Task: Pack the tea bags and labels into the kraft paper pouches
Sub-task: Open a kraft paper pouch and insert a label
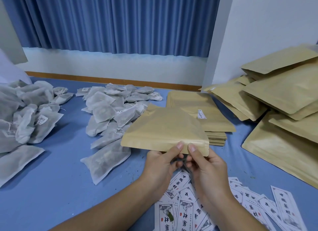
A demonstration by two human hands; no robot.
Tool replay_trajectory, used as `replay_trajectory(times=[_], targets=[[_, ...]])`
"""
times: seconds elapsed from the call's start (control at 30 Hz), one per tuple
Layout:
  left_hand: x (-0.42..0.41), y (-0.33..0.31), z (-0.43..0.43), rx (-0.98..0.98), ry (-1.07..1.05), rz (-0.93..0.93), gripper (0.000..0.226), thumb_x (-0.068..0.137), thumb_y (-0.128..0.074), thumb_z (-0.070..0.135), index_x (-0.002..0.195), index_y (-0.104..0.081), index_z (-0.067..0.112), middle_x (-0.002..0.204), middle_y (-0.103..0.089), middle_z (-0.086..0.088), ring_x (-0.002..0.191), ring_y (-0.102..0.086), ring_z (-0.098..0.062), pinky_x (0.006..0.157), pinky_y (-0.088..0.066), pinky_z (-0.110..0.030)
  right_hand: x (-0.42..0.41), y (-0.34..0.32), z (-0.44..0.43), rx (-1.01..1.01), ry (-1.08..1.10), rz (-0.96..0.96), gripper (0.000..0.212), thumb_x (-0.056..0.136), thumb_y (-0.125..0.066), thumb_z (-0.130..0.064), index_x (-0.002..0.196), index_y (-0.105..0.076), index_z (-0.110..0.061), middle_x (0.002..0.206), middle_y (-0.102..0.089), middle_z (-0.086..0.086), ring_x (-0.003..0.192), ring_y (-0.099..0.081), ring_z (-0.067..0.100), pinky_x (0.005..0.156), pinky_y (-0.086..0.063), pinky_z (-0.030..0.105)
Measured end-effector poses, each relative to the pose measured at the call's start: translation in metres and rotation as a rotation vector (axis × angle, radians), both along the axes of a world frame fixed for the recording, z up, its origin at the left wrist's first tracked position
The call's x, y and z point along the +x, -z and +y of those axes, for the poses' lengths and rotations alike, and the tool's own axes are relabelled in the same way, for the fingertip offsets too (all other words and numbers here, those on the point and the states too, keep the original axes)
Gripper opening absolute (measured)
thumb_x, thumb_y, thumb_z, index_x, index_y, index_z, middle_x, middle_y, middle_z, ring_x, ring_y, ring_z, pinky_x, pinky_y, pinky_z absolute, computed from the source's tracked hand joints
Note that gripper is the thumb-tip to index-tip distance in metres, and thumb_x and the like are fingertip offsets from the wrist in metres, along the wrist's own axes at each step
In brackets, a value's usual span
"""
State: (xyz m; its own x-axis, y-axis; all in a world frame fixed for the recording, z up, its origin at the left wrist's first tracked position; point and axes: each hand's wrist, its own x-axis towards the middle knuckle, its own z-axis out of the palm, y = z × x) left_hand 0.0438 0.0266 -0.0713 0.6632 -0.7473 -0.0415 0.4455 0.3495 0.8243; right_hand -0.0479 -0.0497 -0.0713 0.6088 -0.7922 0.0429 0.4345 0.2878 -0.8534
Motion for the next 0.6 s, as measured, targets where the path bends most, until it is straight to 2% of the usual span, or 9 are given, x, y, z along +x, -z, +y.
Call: replay_trajectory(times=[0.1, 0.27, 0.4, 0.6], targets=[[0.0, -0.003, -0.001, -0.004, -0.032, 0.01, 0.013, 0.077, -0.082, 0.018, 0.085, -0.077, 0.009, 0.084, -0.065, -0.011, 0.072, -0.06, -0.015, 0.062, -0.049, -0.027, -0.002, -0.003, -0.008, -0.043, 0.002, 0.015, 0.009, 0.08, -0.076, -0.02, 0.075, -0.074, -0.013, 0.066, -0.057, 0.01, 0.056, -0.049, 0.018, 0.059, -0.049, 0.03], [-0.002, -0.006, -0.004, 0.031, -0.038, -0.005, 0.015, 0.079, -0.082, 0.015, 0.088, -0.075, 0.006, 0.084, -0.067, -0.01, 0.073, -0.06, -0.015, 0.064, -0.049, -0.027, -0.002, 0.0, -0.009, 0.035, 0.027, -0.013, 0.014, 0.08, -0.077, -0.019, 0.07, -0.072, -0.011, 0.065, -0.056, 0.008, 0.057, -0.049, 0.018, 0.066, -0.049, 0.033], [-0.001, -0.012, -0.009, 0.024, -0.056, -0.046, 0.007, 0.08, -0.081, 0.013, 0.082, -0.076, 0.008, 0.081, -0.065, -0.01, 0.07, -0.058, -0.016, 0.06, -0.047, -0.027, -0.002, -0.003, -0.011, 0.032, 0.057, -0.012, 0.012, 0.078, -0.079, -0.021, 0.08, -0.077, -0.009, 0.067, -0.059, 0.01, 0.057, -0.05, 0.017, 0.06, -0.05, 0.027], [-0.009, -0.014, -0.019, 0.041, -0.092, 0.018, 0.018, 0.081, -0.08, 0.013, 0.089, -0.068, 0.002, 0.075, -0.063, -0.008, 0.066, -0.056, -0.016, 0.055, -0.045, -0.026, -0.003, -0.004, -0.017, 0.042, 0.086, 0.028, 0.013, 0.077, -0.081, -0.022, 0.081, -0.078, -0.01, 0.066, -0.058, 0.009, 0.061, -0.051, 0.019, 0.062, -0.046, 0.03]])
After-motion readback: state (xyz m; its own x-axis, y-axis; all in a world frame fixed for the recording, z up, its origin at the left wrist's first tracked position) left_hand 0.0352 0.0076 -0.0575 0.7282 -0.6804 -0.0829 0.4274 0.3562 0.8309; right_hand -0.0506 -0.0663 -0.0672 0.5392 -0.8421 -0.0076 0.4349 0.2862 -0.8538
